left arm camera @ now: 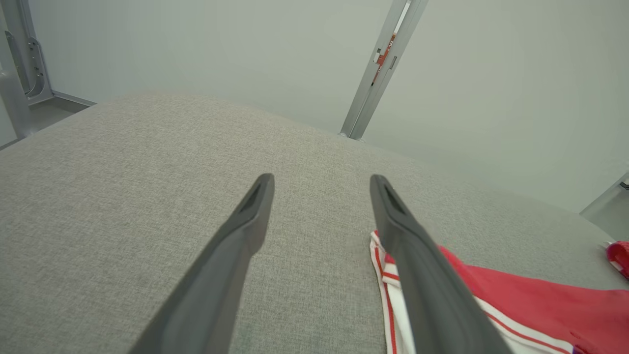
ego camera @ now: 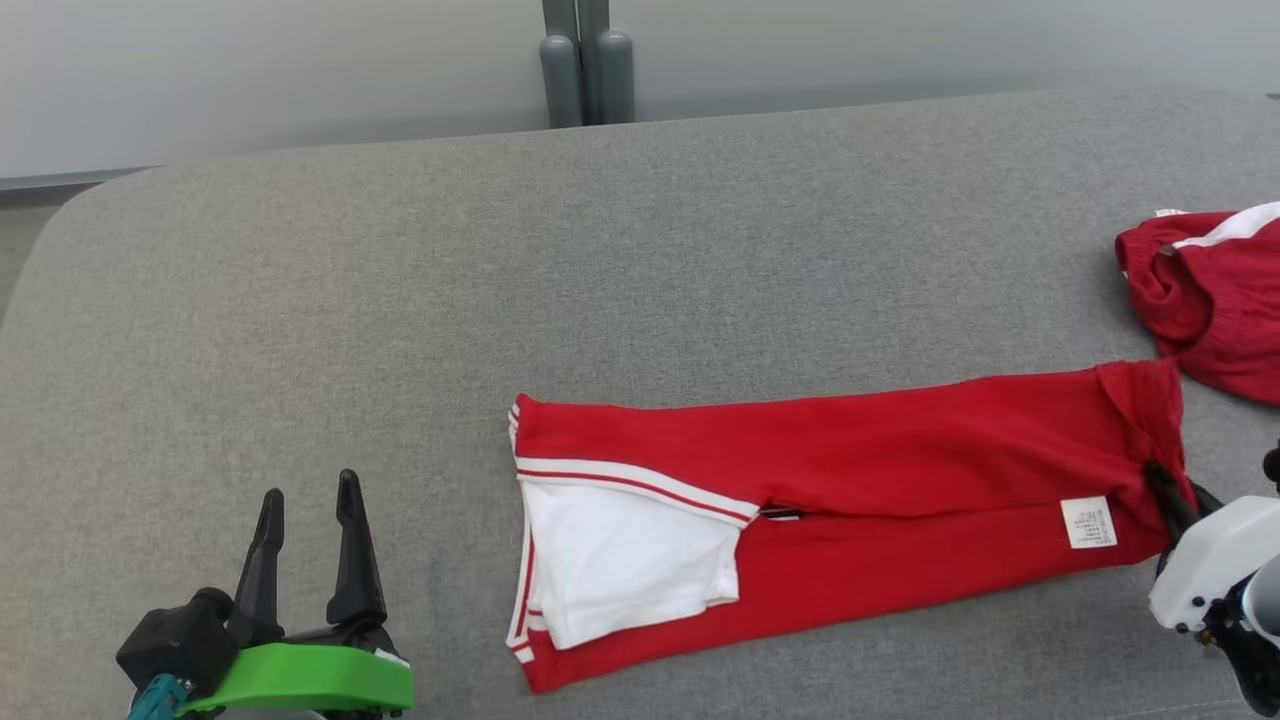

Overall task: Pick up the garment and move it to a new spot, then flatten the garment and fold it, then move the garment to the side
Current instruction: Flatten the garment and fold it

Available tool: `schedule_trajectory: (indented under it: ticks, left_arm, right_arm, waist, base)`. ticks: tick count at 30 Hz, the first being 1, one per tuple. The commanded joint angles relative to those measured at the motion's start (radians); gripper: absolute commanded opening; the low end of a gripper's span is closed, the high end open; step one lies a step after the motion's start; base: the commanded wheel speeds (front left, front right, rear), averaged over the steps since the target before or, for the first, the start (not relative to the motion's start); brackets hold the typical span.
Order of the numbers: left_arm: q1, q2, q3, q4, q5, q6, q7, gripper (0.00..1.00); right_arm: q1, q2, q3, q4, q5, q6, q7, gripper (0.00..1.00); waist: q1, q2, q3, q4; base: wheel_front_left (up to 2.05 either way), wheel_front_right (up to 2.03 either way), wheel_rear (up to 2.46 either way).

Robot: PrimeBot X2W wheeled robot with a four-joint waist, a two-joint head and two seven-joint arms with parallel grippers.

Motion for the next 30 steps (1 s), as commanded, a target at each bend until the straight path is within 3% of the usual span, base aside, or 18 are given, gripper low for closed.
schedule_trajectory:
  ticks: [1, 7, 18, 23, 30]
  left_arm:
    - [-0.003, 0.004, 0.002, -0.002, 0.009, -0.005, -0.004, 1.0]
    - [-0.001, 0.005, -0.007, 0.004, 0.013, -0.008, -0.004, 1.0]
    - [-0.008, 0.008, -0.025, 0.017, 0.012, -0.012, 0.002, 1.0]
    - [-0.015, 0.006, -0.028, 0.02, 0.007, -0.014, 0.001, 1.0]
    - [-0.032, -0.004, -0.037, 0.03, 0.007, -0.021, -0.001, 1.0]
  right_arm:
    - [0.015, -0.005, -0.016, -0.022, -0.001, -0.002, 0.011, 0.0]
    - [0.055, 0.035, -0.016, -0.152, 0.035, -0.001, 0.056, 0.0]
    - [0.082, 0.103, 0.173, -0.347, 0.095, -0.001, 0.097, 0.0]
    - [0.04, 0.143, 0.272, -0.346, 0.111, -0.001, 0.087, 0.0]
    - [-0.055, 0.222, 0.429, -0.243, 0.131, -0.001, 0.06, 0.0]
  waist:
    - [0.0, 0.0, -0.005, -0.012]
    - [0.0, 0.0, -0.014, -0.028]
    - [0.0, 0.0, -0.036, -0.004]
    - [0.0, 0.0, -0.038, 0.019]
    - [0.0, 0.0, -0.029, 0.058]
  base:
    - [0.0, 0.0, 0.0]
    - [0.0, 0.0, 0.0]
    - [0.0, 0.0, 0.0]
    - [0.0, 0.0, 0.0]
    - [0.0, 0.0, 0.0]
